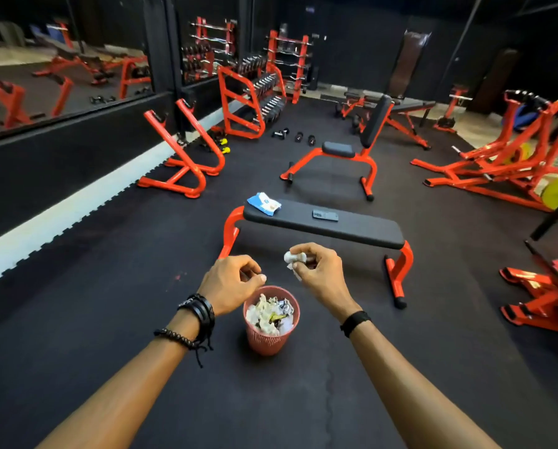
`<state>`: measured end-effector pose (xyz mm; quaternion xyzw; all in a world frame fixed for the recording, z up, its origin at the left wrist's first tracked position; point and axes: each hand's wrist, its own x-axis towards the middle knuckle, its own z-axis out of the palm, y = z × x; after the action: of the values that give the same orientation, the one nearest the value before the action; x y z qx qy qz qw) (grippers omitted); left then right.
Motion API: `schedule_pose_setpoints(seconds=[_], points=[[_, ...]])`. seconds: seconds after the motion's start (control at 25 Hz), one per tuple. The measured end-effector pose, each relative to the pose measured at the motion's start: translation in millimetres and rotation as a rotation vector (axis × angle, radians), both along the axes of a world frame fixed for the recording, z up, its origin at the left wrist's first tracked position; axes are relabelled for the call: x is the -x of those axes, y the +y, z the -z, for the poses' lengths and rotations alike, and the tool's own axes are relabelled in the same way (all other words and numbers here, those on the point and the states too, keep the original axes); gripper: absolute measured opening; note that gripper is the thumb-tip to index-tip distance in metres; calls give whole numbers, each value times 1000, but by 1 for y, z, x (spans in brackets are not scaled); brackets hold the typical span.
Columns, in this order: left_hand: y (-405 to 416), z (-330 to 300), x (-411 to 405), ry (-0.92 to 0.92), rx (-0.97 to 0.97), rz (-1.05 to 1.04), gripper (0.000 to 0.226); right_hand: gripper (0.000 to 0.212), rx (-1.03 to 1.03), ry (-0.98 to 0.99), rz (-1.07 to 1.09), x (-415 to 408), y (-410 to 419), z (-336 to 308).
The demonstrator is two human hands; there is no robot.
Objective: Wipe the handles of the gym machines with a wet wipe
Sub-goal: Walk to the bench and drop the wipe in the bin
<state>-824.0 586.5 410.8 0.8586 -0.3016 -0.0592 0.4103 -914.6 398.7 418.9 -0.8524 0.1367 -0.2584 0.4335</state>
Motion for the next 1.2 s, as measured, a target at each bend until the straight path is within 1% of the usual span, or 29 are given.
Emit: schedule_pose_setpoints(seconds=[0.12, 0.2, 0.32, 0.4, 0.52, 0.6, 0.68, 0.8, 0.88, 1.0, 1.08, 1.2], points=[[-31, 1, -51, 22, -3, 49, 16, 22, 63, 31, 45, -51, -29, 4], [-47, 0, -83, 6, -41, 97, 23, 28, 112, 31, 74, -81, -42, 10], [-62, 21, -128, 71, -56, 114, 29, 36, 49, 101, 124, -114, -54, 34], [-66, 39, -147, 113, -93, 110, 32, 35, 30, 141, 120, -121, -58, 57], [-81, 72, -178, 184, -143, 111, 30, 35, -57, 231, 147, -143, -72, 89], [-95, 90, -197, 217, -171, 104, 28, 37, -67, 278, 161, -158, -86, 102], [-113, 98, -219, 227, -200, 106, 25, 32, -104, 277, 169, -182, -107, 113], [-143, 100, -258, 198, -249, 122, 17, 21, -171, 242, 181, -222, -134, 114], [-165, 94, -281, 167, -308, 151, 19, 18, -221, 198, 205, -246, -149, 114], [-198, 99, -307, 142, -375, 198, 15, 9, -309, 168, 186, -268, -163, 125], [-216, 104, -317, 148, -372, 214, 11, 2, -357, 188, 219, -275, -172, 136], [-237, 114, -325, 164, -408, 271, 12, 12, -396, 223, 311, -280, -185, 154]])
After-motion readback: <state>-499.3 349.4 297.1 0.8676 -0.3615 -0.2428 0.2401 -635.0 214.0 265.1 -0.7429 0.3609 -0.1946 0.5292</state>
